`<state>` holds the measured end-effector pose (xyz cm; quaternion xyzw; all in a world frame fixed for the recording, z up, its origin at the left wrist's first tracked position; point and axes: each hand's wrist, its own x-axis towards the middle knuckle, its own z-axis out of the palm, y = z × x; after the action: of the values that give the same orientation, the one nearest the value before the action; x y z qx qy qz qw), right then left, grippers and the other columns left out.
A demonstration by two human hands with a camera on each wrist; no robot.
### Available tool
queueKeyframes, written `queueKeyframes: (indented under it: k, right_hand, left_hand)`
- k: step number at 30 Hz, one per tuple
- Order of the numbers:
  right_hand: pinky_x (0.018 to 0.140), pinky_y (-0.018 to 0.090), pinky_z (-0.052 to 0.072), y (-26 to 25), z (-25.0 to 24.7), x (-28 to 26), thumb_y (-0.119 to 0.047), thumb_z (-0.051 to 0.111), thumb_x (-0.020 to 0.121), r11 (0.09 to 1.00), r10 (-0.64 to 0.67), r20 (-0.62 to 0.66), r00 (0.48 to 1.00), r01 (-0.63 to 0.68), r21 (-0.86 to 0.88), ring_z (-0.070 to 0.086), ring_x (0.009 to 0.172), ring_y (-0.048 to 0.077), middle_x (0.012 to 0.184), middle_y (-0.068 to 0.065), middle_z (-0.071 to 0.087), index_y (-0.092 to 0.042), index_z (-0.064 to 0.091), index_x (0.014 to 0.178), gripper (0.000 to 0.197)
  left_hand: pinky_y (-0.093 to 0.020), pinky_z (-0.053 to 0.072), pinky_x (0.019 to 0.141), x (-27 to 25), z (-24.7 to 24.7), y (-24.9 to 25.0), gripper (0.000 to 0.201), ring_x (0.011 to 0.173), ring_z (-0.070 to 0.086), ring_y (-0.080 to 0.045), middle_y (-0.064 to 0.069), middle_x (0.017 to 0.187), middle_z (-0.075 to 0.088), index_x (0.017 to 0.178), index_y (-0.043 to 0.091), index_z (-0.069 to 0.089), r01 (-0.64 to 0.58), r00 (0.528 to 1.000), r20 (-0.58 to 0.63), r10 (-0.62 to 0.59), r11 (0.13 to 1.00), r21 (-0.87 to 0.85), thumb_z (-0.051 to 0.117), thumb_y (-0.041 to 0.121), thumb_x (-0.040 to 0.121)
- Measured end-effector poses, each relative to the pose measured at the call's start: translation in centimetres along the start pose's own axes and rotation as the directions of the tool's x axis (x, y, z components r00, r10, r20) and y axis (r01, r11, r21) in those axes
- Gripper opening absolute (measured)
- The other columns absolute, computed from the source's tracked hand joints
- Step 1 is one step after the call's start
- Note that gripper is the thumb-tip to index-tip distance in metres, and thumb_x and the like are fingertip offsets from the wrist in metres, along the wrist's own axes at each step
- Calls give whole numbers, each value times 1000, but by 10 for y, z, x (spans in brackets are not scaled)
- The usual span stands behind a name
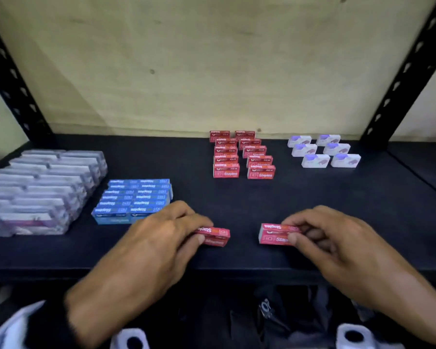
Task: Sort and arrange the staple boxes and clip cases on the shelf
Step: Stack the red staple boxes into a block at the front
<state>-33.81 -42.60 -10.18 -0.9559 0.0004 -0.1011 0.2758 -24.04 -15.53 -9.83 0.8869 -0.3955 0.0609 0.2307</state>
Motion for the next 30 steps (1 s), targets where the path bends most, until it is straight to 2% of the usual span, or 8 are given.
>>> queueKeyframes:
  k: [3, 7, 10, 13, 15, 18, 30]
  right_hand:
    - [77, 22, 55, 1, 11, -1, -32, 67, 86, 987, -2, -46, 999, 9, 163, 67, 89, 7, 96, -14, 63, -39, 69, 94, 11]
    - [79, 31, 57, 10, 16, 6, -16, 73, 86, 938, 37, -49, 998, -18, 347, 69, 83, 12, 93, -9, 70, -31, 73, 91, 16]
    - [82, 33, 57, 14, 17, 11, -14, 74, 85, 913, 16, -52, 999, 6, 407, 68, 83, 16, 94, -5, 71, -29, 76, 93, 18]
    - [82, 31, 56, 17, 17, 13, -11, 75, 84, 902, -11, -44, 999, 29, 431, 67, 82, 16, 94, -5, 70, -29, 78, 96, 22]
    - [81, 28, 56, 19, 17, 13, -12, 75, 84, 898, -28, -46, 999, 45, 438, 67, 81, 15, 93, -5, 70, -30, 78, 97, 23]
    - [80, 25, 55, 20, 19, 12, -14, 75, 84, 903, -47, -66, 997, 70, 424, 67, 80, 16, 93, -3, 69, -31, 78, 99, 23]
    - [80, 30, 56, 22, 21, 14, -15, 74, 85, 902, -64, -76, 995, 90, 422, 67, 82, 18, 96, -2, 69, -31, 78, 101, 23]
  left_hand:
    - [-11, 41, 76, -3, 19, 0, 19, 83, 55, 4, 23, 98, 53, 111, 38, 65, 23, 998, -54, -30, 991, -132, 59, 32, 93]
    - [-5, 37, 72, 8, 35, 0, 20, 81, 56, 3, 22, 95, 54, 111, 35, 67, 16, 996, -83, -38, 970, -243, 63, 29, 92]
    - [-10, 43, 72, 18, 40, -1, 20, 81, 58, -3, 18, 92, 57, 108, 34, 69, -15, 996, -90, -16, 943, -333, 67, 26, 90]
    - [-24, 51, 75, 21, 42, -4, 20, 82, 62, -12, 12, 91, 62, 105, 35, 70, -1, 996, -78, -38, 893, -449, 72, 25, 87]
    - [-27, 53, 77, 21, 42, -6, 21, 82, 63, -14, 11, 91, 63, 103, 34, 71, 21, 996, -69, -65, 860, -509, 73, 24, 85]
    - [-26, 53, 80, 20, 43, -7, 21, 83, 64, -13, 12, 91, 65, 101, 34, 72, 38, 995, -61, -84, 837, -545, 74, 22, 84]
    - [-17, 51, 80, 20, 41, -4, 20, 84, 64, -10, 14, 92, 66, 101, 33, 73, 56, 994, -49, -98, 841, -538, 74, 22, 84]
